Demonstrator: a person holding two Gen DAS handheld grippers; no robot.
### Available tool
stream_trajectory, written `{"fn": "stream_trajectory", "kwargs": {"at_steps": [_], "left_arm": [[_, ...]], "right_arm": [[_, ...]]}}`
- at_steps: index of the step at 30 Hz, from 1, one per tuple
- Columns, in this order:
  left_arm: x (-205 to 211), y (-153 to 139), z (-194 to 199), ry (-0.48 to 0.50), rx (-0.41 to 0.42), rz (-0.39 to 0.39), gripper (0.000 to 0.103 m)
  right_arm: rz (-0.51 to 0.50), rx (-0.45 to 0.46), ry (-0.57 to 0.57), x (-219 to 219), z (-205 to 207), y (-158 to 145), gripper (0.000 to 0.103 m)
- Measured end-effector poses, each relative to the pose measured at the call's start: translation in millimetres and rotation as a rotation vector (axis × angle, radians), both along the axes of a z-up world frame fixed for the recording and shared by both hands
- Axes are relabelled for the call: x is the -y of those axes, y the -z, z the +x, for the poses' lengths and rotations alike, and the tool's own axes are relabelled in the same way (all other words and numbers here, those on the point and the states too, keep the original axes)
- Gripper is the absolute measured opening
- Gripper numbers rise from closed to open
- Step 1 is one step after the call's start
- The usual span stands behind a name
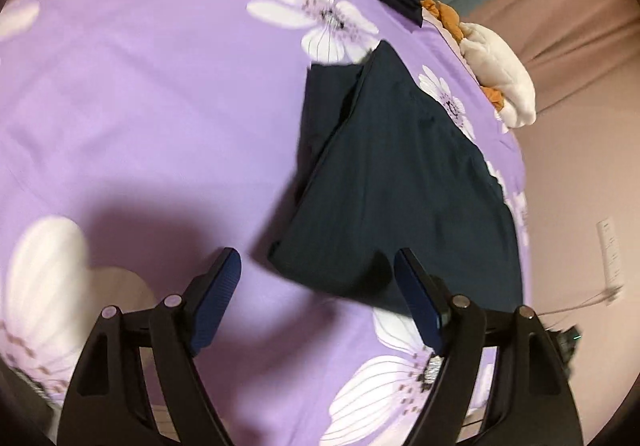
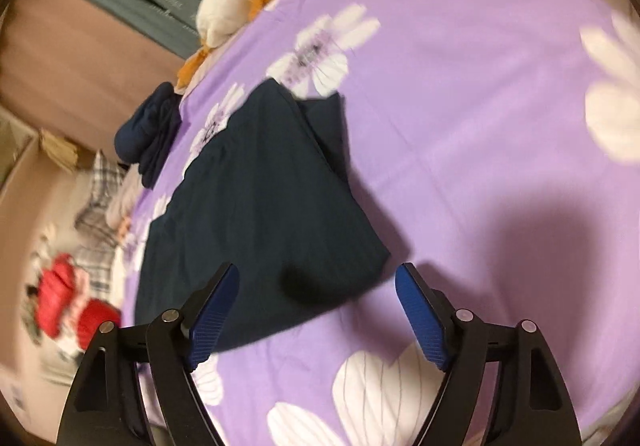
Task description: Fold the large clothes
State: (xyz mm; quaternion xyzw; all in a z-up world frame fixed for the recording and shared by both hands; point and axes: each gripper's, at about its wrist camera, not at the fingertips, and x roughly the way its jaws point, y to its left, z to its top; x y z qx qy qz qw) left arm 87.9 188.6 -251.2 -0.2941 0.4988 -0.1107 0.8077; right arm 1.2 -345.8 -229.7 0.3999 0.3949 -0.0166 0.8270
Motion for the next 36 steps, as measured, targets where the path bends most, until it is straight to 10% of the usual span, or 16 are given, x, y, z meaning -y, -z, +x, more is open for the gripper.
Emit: {"fn": "stream_trajectory", "kwargs": {"at_steps": [17, 28, 36], "left_arm": [[40, 3, 29, 0.033, 0.025, -0.034, 0.075], [51, -7, 28, 0.057, 0.070, 0.138, 0.037], [67, -20, 22, 0.091, 0.130, 0.281, 0.026]], "right_arm": [[0.177, 0.045, 0.019, -23, 37, 21, 0.084], [0.058, 0.061, 0.031, -22, 42, 7, 0.029], [-0.072, 0.112, 0.004, -31, 45, -19, 0.021]]}}
